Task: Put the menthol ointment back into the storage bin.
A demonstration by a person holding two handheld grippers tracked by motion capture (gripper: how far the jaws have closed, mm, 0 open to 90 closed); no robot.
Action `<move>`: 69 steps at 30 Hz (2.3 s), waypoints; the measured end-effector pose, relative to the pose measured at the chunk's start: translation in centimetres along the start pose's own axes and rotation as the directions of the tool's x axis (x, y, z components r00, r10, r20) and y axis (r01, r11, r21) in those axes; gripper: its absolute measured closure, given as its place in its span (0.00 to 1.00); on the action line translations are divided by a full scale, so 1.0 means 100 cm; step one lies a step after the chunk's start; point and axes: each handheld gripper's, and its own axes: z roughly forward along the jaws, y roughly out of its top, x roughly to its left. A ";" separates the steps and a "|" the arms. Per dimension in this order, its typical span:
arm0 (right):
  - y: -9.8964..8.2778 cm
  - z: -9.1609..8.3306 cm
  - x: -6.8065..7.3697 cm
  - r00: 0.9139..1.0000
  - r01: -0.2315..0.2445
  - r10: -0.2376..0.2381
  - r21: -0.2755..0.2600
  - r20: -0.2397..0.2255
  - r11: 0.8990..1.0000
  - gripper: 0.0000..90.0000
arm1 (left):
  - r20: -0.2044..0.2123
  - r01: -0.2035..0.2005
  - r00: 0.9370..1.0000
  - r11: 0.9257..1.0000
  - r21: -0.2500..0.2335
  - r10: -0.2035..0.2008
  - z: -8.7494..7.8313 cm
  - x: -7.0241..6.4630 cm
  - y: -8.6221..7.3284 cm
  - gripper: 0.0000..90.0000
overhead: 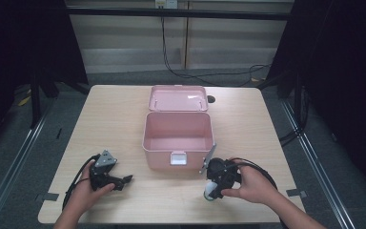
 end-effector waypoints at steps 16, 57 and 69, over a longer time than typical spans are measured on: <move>0.005 -0.032 -0.005 1.000 -0.011 0.012 0.039 -0.012 0.999 0.56 | 0.000 0.000 1.000 1.000 0.000 0.000 0.000 0.000 0.000 0.11; 0.040 -0.112 -0.019 1.000 -0.014 0.013 0.062 0.009 0.998 0.57 | 0.001 0.004 1.000 1.000 -0.007 -0.004 0.000 0.000 0.000 0.11; 0.054 -0.127 -0.024 1.000 -0.026 0.025 0.059 0.016 0.998 0.57 | -0.001 0.005 1.000 1.000 -0.005 -0.005 0.000 0.000 0.000 0.11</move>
